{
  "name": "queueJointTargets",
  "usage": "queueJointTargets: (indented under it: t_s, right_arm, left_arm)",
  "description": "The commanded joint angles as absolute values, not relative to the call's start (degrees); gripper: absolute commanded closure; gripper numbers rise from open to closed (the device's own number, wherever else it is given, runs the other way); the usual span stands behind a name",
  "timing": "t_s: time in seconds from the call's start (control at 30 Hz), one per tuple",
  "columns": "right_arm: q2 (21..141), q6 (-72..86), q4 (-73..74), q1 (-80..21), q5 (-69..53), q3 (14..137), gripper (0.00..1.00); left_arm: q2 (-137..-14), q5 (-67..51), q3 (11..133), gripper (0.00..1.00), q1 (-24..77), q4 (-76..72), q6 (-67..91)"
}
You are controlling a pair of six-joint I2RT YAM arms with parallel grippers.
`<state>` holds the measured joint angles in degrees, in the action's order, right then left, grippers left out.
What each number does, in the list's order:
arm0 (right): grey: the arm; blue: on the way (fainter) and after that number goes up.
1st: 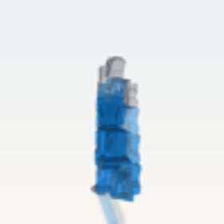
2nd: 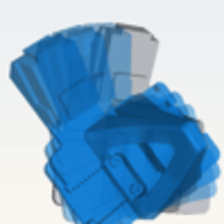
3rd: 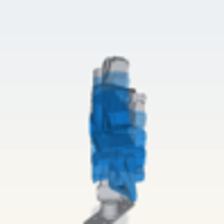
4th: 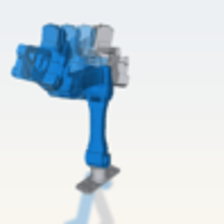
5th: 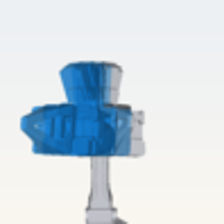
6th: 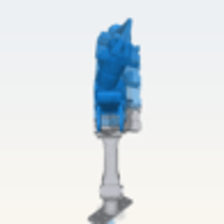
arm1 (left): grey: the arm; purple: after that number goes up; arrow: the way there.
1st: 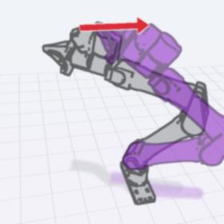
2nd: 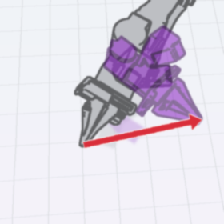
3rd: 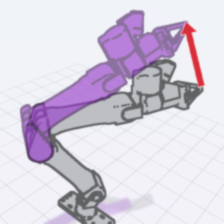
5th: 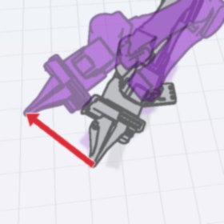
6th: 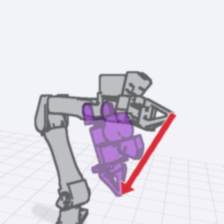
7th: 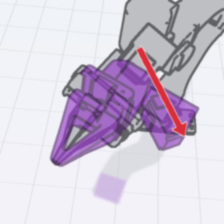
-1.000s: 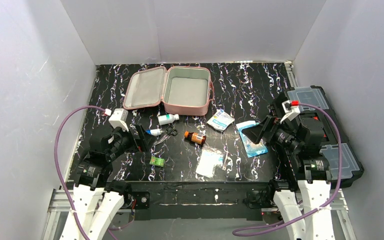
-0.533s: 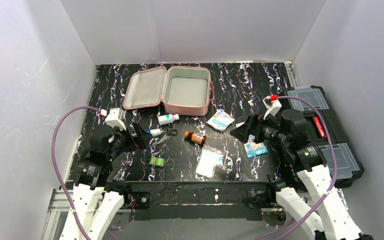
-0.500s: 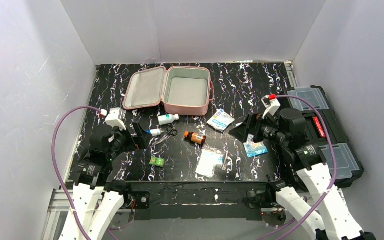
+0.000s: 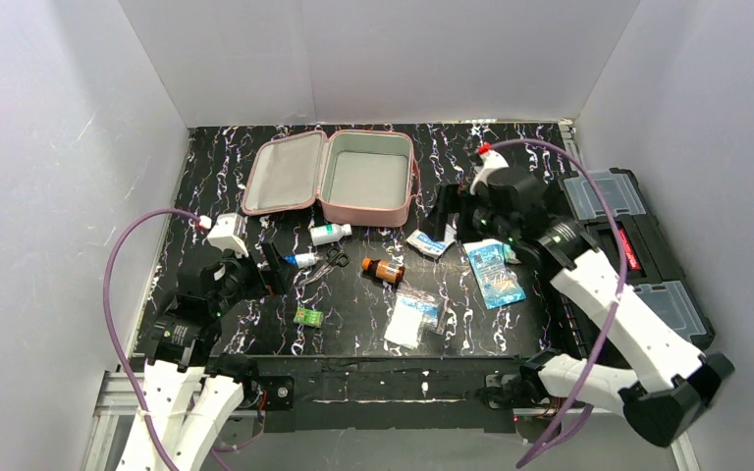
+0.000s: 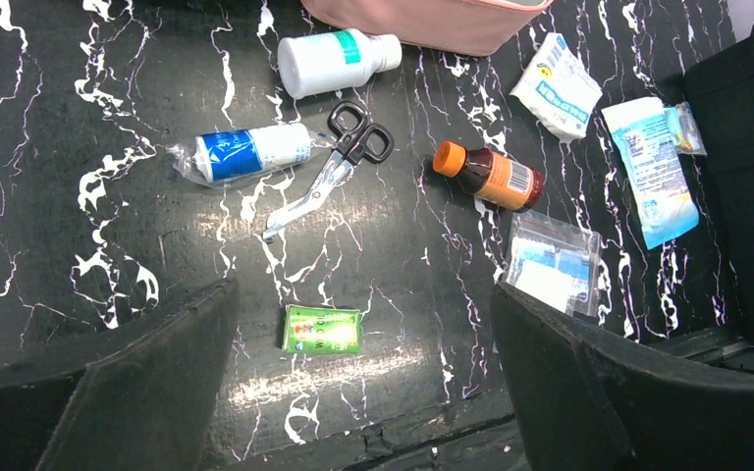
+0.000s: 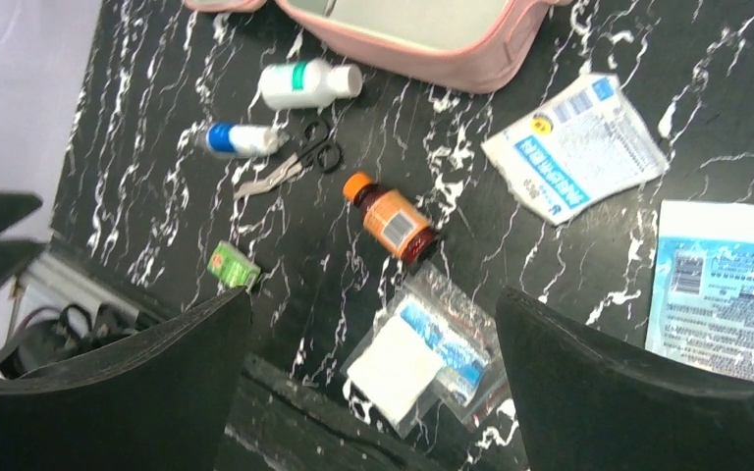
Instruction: Organize the medicine kit
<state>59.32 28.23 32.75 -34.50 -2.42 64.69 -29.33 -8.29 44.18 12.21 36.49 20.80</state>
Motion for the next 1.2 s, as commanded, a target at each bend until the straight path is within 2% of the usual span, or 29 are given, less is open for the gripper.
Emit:
queueJointTargets:
  t_s: [0.0, 0.4, 0.7, 0.93, 1.07, 1.17]
  right_arm:
    - [66.4, 30.0, 35.0, -37.2, 10.0, 74.1, 0.00]
    - [87.6, 31.1, 40.3, -37.3, 21.0, 92.7, 0.00]
    - [103.3, 32.5, 43.5, -35.1, 20.1, 106.3, 0.15]
    - [112.2, 35.0, 47.3, -31.3, 16.6, 113.5, 0.21]
    - [116.0, 35.2, 47.3, -30.3, 13.9, 115.7, 0.28]
    - [119.3, 35.2, 48.7, -30.1, 13.7, 119.3, 0.29]
  left_arm:
    - [-28.7, -7.4, 42.3, 0.01, 12.3, 37.0, 21.3]
    - [-30.6, -6.3, 42.2, 0.00, 12.3, 38.7, 21.9]
    - [-30.8, -6.2, 42.2, 0.01, 12.4, 38.9, 21.9]
    - [-30.4, -5.5, 42.4, 0.00, 12.5, 39.3, 21.9]
    - [-30.4, -5.6, 42.4, 0.01, 12.6, 39.2, 22.0]
    - [-30.3, -5.6, 42.3, 0.00, 12.7, 39.2, 22.0]
